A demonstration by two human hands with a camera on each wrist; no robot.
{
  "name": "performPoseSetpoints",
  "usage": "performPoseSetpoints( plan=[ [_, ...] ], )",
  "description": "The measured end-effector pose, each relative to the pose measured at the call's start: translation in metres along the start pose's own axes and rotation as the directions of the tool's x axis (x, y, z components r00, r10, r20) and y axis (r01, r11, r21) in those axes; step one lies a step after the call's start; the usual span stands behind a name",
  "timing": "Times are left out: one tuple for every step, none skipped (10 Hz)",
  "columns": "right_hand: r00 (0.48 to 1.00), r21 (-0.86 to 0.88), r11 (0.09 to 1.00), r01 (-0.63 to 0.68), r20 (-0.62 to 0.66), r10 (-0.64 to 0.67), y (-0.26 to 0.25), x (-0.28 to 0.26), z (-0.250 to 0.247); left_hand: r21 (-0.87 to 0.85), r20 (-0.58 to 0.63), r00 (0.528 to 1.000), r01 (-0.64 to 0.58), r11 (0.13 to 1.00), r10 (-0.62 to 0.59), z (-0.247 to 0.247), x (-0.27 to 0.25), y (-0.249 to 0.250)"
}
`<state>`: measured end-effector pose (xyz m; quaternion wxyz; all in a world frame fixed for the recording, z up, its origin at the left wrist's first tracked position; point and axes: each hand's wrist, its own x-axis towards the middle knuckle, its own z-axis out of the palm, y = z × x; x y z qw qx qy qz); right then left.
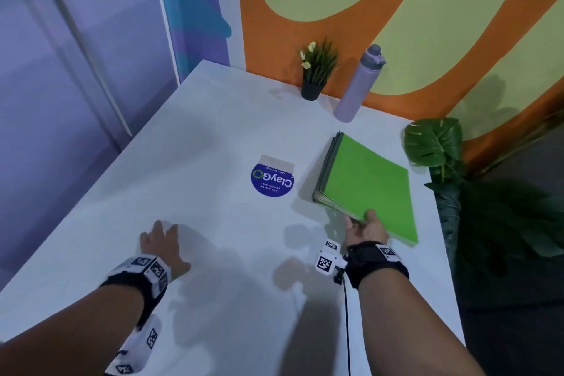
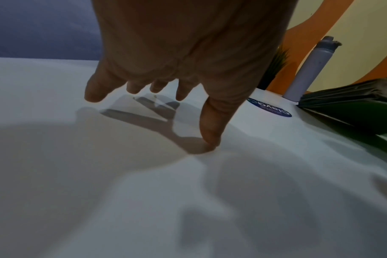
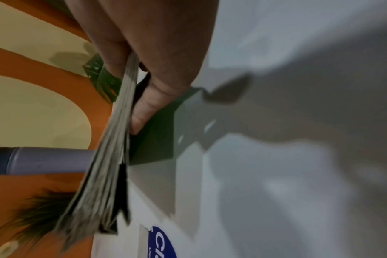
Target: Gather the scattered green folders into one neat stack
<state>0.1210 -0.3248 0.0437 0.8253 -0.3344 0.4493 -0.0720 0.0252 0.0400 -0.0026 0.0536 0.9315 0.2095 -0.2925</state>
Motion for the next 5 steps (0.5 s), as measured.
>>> performPoseSetpoints(
  plan=[
    [1.0,-0.183,0.983,0.005,0.027,0.0,-0.003,0.013,0.008,0.019,0.013,1.0,0.007,1.0,-0.007,-0.004,-0.004,0.005],
    [0.996,-0.456,0.889,0.052,-0.037,-0.077,-0.005,0.026,0.013,-0.016,-0.011,1.0,0.0,1.0,0.0,-0.003,-0.002,0.004],
    [0.982,-0.719,0.684,0.127,-0.009,-0.191,-0.003,0.026,0.013,-0.031,-0.015,1.0,-0.001,1.0,0.001,-0.003,-0.002,0.004],
    [0.978,-0.816,0.546,0.187,0.099,-0.186,-0.005,0.013,0.013,-0.029,-0.024,1.0,-0.014,0.999,0.013,-0.005,-0.006,0.006],
    [0.966,-0.873,0.424,0.242,0.178,-0.186,0.004,0.008,0.008,-0.056,0.001,1.0,0.006,0.998,-0.006,-0.008,-0.007,0.006]
  ],
)
